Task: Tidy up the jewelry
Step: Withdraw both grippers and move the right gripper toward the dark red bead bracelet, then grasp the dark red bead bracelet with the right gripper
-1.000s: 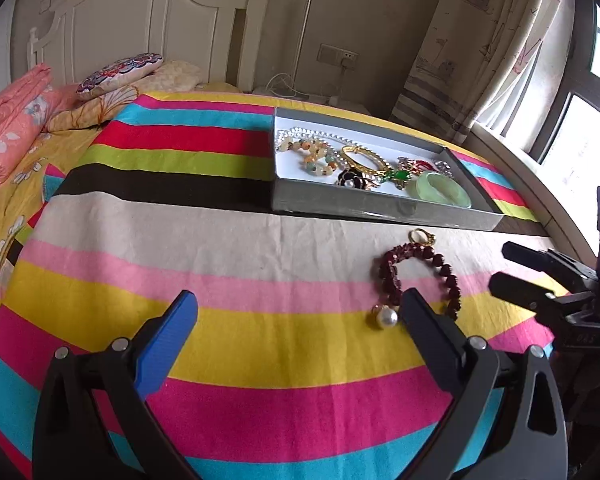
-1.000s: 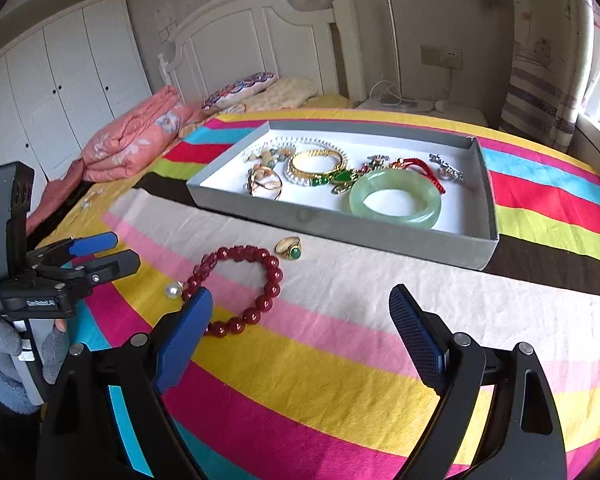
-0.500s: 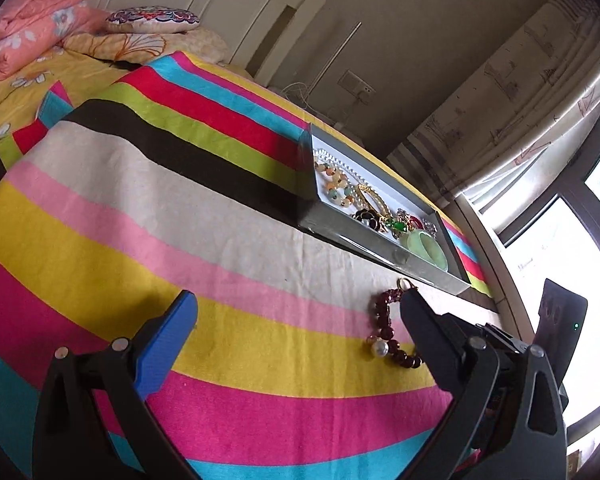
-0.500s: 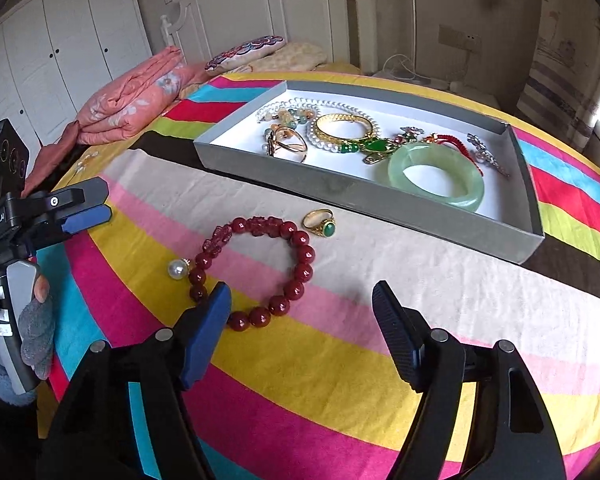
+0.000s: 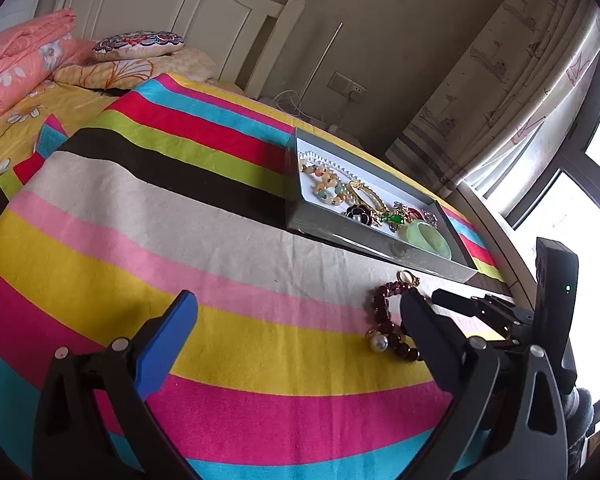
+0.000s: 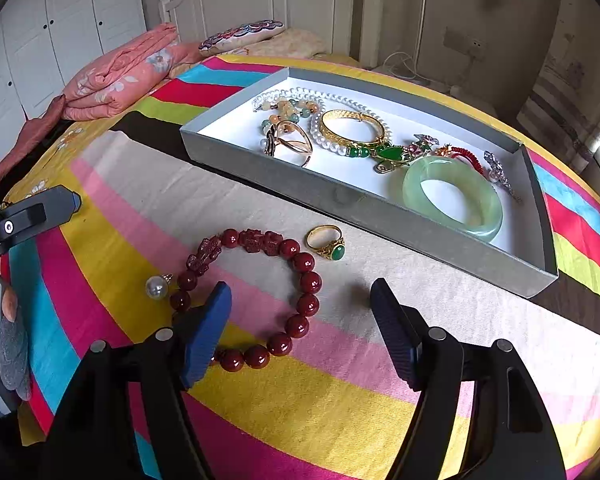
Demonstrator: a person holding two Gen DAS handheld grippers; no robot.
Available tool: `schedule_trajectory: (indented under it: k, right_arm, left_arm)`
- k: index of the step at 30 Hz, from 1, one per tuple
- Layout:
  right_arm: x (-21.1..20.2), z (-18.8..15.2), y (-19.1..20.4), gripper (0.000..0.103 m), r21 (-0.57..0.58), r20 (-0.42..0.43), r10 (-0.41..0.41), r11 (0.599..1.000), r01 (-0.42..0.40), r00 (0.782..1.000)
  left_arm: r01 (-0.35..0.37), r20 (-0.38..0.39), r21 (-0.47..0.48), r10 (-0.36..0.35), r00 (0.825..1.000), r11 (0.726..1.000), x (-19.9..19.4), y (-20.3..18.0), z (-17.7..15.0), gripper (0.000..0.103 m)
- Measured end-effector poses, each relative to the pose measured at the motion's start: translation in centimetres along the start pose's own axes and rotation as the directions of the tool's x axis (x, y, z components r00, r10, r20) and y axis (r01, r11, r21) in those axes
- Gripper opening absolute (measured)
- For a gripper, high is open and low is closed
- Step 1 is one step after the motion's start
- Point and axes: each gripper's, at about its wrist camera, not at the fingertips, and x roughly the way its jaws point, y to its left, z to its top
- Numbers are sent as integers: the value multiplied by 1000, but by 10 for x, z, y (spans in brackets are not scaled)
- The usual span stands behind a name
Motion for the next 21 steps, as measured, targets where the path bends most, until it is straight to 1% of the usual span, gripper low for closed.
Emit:
schedule_trajectory:
  k: [2,3,4,5,7,8,9,12,14,18,21]
  right_arm:
    - [0,0,1,69,-9,1,-4,1000,4,1000]
    - [-1,-1,2,67,-16,5,1,1000,-1,1000]
    - [-3,-2,4,53,-30,14,9,1000,-9,1000]
    - [-6,-5,6,34,-48,23,19,999,-18,1000]
    - [-11,-10,9,20,-73,30,18,997,-16,999]
    - [-13,-13,10,16,-78,31,15,997,-12,999]
    - [-16,-16,10,15,-80,33,13,997,-10,999]
    - [-25,-25,3,14,-59,44,16,998,-13,999]
    - [-34,-30,-3,14,-44,74,15,999,-12,997]
    - [-58,-39,-16,14,-20,150,-39,999,43,988]
    - [-73,-46,-40,14,40,172,-74,997,68,982]
  left_arm:
    - [1,2,3,-1,1000,1000,0,1,0,100]
    - [1,4,6,-1,1000,1000,0,0,0,100]
    - [1,6,7,-1,1000,1000,-1,1,0,100]
    - [2,6,6,-2,1000,1000,-1,1,-1,100]
    - [5,8,4,-5,1000,1000,-2,1,-1,100]
    - [6,10,3,-6,1000,1000,-2,1,-1,100]
    - [7,10,2,-7,1000,1000,-2,1,-1,100]
    - [9,10,5,-9,1000,1000,-3,1,-1,100]
    - [9,11,5,-9,1000,1000,-4,1,-1,100]
    - [9,6,6,-9,1000,1000,-4,0,0,100]
    - [14,-13,25,-13,1000,1000,-1,-2,0,100]
